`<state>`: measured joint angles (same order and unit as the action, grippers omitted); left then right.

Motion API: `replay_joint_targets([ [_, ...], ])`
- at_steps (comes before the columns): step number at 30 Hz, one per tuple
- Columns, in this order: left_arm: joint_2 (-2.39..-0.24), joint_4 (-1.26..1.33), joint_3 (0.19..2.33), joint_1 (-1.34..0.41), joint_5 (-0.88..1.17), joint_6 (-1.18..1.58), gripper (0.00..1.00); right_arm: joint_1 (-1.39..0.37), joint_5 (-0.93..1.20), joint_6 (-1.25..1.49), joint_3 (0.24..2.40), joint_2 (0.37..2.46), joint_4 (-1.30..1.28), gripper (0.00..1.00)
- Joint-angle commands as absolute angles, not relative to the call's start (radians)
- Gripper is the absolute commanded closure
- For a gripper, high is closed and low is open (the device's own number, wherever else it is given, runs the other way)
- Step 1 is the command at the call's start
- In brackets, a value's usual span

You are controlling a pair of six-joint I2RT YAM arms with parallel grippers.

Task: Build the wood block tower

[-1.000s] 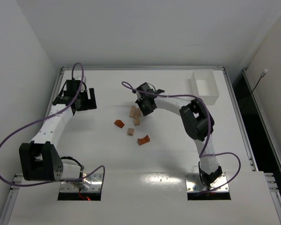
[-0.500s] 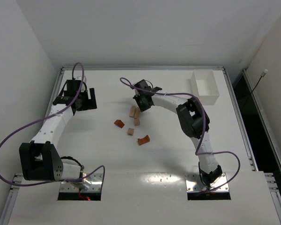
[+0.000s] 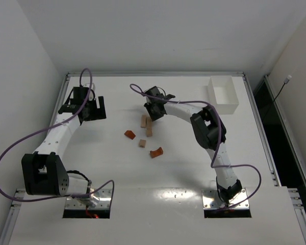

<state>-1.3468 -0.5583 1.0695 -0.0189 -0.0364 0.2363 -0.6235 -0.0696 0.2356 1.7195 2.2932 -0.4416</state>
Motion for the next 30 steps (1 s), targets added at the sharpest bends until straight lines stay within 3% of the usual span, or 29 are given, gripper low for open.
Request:
replay_joint_targets([
  [1, -1.351, -0.534, 1.091, -0.028, -0.018, 0.227, 0.23, -0.615, -0.096, 0.241, 1.769, 2.283, -0.402, 0.8],
  [4, -1.361, -0.534, 1.08, -0.041, -0.009, 0.227, 0.23, -0.606, -0.159, 0.241, 1.734, 2.22, -0.402, 0.75],
  [16, -1.485, -0.425, 1.086, -0.283, -0.018, 0.334, 0.2, -0.447, -0.219, 0.17, 1.468, 1.829, -0.411, 0.75],
  [21, -1.658, -0.425, 1.219, -0.377, -0.072, 0.417, 0.11, -0.393, -0.229, 0.117, 1.387, 1.7, -0.433, 0.65],
  [30, -1.93, -0.471, 1.488, -0.522, -0.135, 0.482, 0.11, -0.298, -0.229, 0.086, 1.255, 1.505, -0.451, 0.64],
])
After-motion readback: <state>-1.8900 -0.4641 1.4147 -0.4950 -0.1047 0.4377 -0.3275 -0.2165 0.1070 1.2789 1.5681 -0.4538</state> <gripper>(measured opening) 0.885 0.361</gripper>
